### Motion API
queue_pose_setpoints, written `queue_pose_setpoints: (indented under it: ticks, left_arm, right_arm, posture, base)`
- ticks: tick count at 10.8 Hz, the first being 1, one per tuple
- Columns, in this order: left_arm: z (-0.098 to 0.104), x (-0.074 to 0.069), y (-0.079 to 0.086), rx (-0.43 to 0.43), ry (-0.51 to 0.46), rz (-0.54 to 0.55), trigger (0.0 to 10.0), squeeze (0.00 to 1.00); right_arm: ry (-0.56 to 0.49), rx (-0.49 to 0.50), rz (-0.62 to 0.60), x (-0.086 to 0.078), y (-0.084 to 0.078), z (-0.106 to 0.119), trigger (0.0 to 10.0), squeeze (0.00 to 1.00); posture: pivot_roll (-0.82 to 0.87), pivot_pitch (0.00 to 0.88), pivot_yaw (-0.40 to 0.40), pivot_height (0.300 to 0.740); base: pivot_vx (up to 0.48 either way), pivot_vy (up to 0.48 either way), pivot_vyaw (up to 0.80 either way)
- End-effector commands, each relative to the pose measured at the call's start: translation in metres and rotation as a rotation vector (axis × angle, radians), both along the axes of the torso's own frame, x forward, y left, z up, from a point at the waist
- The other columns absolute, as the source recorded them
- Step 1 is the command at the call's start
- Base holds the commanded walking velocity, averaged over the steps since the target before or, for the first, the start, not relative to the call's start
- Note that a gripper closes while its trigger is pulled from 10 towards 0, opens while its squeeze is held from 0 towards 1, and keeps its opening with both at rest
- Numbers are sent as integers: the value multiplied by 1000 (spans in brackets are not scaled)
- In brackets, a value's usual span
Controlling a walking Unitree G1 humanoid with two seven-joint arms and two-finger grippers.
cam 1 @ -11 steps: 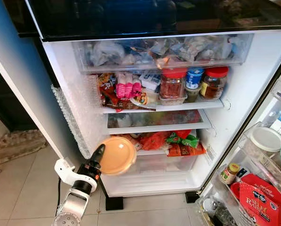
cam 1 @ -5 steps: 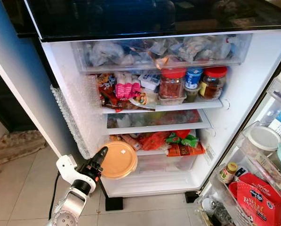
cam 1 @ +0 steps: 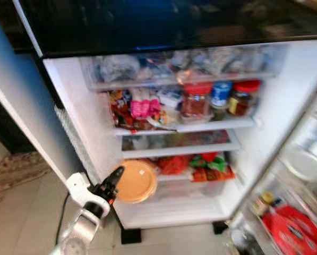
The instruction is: Restocking fridge
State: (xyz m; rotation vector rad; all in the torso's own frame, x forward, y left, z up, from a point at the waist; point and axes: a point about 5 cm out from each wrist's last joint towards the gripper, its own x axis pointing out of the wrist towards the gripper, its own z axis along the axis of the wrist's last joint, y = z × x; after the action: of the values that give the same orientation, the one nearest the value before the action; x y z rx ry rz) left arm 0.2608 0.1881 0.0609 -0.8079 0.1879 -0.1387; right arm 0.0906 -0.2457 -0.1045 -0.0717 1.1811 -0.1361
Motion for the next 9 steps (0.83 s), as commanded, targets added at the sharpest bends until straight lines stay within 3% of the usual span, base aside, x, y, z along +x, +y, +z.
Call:
queue_pose_setpoints:
  ticks: [1, 7, 9]
  left_arm:
    - [4, 3, -3, 3, -22, -16, 10000, 0]
    - [2, 5, -12, 6, -16, -75, 10000, 0]
    - [-1, 2, -14, 10, -6, -102, 10000, 0]
  right_arm:
    - [13, -4, 4, -4, 0, -1, 10000, 0]
    - [8, -4, 8, -3, 2, -1, 10000, 0]
    - [-6, 5, -14, -2, 2, -1, 10000, 0]
  posture:
    - [-81, 0, 32, 740]
    - [-81, 0, 38, 740]
    - [-82, 0, 39, 740]
  base:
    - [315, 0, 0]
    - [315, 0, 0]
    - [0, 0, 0]
